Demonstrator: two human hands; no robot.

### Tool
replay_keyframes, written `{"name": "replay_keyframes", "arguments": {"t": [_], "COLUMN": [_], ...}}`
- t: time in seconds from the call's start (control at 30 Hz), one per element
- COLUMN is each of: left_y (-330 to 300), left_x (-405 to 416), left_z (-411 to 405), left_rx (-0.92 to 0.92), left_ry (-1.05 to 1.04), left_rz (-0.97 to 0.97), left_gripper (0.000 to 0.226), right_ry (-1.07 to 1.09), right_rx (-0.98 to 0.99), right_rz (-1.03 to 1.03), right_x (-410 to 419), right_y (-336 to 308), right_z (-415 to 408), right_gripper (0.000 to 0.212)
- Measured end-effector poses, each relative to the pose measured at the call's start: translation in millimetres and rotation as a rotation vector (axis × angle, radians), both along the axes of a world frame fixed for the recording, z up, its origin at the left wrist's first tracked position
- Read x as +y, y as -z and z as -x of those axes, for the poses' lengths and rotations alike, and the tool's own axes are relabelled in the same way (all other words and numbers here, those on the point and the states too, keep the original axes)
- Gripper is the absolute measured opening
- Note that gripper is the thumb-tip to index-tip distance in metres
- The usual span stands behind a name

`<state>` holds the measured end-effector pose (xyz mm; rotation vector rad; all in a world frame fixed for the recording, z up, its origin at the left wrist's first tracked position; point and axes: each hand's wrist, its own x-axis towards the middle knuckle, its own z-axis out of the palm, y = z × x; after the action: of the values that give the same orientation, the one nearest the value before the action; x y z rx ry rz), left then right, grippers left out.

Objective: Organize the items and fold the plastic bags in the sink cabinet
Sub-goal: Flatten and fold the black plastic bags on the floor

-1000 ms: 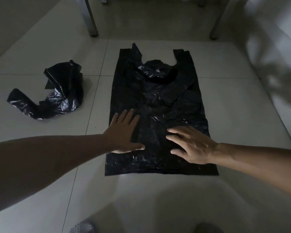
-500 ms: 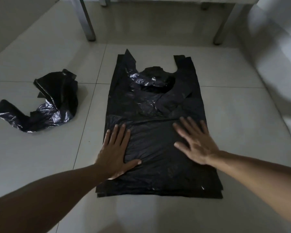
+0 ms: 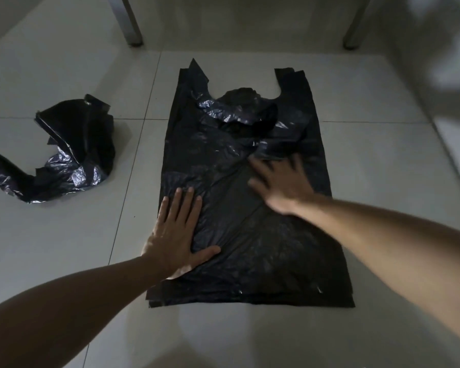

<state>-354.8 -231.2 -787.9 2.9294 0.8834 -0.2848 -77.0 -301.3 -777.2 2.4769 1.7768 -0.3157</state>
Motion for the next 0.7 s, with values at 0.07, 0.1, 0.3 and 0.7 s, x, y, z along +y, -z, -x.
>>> {"name": "replay_keyframes", "arguments": {"t": [0.07, 0.1, 0.3, 0.7], "left_y": [0, 0, 0, 0], "left_x": [0, 0, 2, 5], "left_z": [0, 0, 0, 1], "left_rx": [0.005, 0.001, -0.015, -0.008], "left_ry": [0.003, 0.003, 0.007, 0.025], "left_rz": [-0.001, 0.0, 0.002, 0.046], "left_gripper": [0.111, 0.111, 0.111, 0.114], "right_ry": [0.38, 0.515, 0.157, 0.158], "right_rx": [0.062, 0.082, 0.013, -0.09], "right_rz": [0.03, 0.008, -0.245, -0.065], "right_x": [20, 25, 8, -65], "right_y": [-14, -21, -25, -13], "right_z": [-47, -64, -12, -12], "right_gripper": [0.07, 0.072, 0.066, 0.081]}}
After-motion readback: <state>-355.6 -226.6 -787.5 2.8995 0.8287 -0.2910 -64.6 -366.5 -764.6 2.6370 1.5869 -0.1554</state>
